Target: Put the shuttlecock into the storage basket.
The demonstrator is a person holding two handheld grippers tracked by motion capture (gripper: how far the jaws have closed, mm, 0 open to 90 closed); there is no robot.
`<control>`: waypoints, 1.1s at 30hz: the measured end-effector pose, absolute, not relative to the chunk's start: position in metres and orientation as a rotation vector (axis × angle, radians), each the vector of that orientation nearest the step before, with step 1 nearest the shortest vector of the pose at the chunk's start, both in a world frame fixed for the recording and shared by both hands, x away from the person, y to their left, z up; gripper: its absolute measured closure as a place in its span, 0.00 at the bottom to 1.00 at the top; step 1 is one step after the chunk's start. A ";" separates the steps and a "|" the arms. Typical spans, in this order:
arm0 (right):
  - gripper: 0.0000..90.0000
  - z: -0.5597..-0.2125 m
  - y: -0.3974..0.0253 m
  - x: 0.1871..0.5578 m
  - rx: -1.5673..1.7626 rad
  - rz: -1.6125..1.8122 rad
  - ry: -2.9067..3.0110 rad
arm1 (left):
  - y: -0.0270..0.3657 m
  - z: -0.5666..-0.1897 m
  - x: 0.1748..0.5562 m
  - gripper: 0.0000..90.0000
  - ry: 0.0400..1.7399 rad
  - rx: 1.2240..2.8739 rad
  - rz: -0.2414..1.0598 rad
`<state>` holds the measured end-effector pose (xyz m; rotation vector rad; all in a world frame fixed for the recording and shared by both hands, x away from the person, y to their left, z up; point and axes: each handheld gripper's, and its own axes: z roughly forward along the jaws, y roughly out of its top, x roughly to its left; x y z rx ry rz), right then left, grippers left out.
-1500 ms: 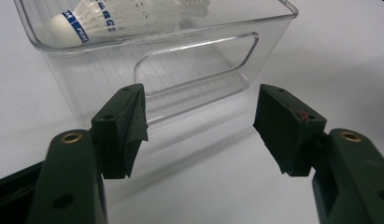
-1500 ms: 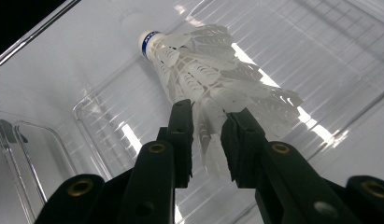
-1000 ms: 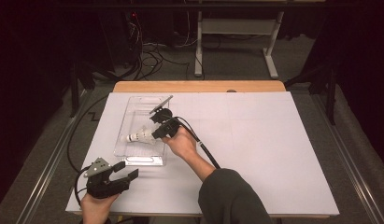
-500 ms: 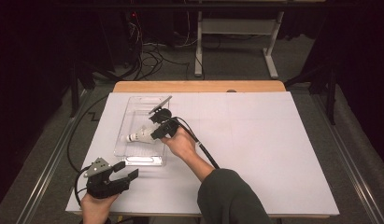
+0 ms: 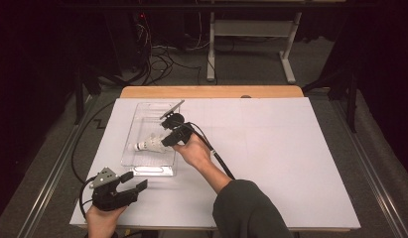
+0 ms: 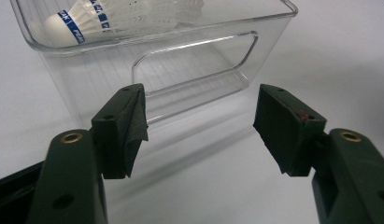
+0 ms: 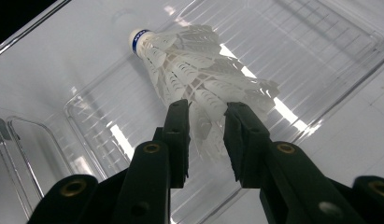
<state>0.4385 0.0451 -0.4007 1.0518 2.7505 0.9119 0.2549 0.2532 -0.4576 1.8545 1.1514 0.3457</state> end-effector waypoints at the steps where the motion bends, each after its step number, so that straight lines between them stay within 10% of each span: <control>1: 0.79 -0.400 0.045 0.439 1.043 0.912 2.749 | 0.253 -0.458 0.255 0.39 1.151 1.854 0.346; 33: 0.72 -0.389 0.031 0.433 1.028 0.997 2.702 | 0.254 -0.458 0.255 0.39 1.154 1.851 0.346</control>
